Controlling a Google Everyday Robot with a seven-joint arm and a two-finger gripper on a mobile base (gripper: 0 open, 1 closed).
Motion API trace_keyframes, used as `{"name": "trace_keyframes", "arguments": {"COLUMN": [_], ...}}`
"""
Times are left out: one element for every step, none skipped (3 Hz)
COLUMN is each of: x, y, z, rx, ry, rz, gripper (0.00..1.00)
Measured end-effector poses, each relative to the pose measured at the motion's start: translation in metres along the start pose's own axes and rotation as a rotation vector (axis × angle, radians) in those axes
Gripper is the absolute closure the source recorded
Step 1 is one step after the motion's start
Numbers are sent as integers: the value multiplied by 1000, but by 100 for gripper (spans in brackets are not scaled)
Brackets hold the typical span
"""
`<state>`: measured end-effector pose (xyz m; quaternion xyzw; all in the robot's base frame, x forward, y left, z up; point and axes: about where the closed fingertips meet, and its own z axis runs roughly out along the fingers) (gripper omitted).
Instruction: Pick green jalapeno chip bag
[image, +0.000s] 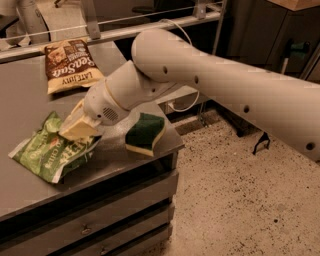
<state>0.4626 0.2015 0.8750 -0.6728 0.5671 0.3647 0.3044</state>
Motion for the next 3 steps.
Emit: {"name": "trace_keyframes", "arguments": {"x": [-35,-73,-97], "y": [-20,-32,-36], "z": [-38,-72,-97], "rx": [78,133,148], "ry": [-77,-168,-221], "rz": [-54,-78,-69], "gripper": [100,100,100]}}
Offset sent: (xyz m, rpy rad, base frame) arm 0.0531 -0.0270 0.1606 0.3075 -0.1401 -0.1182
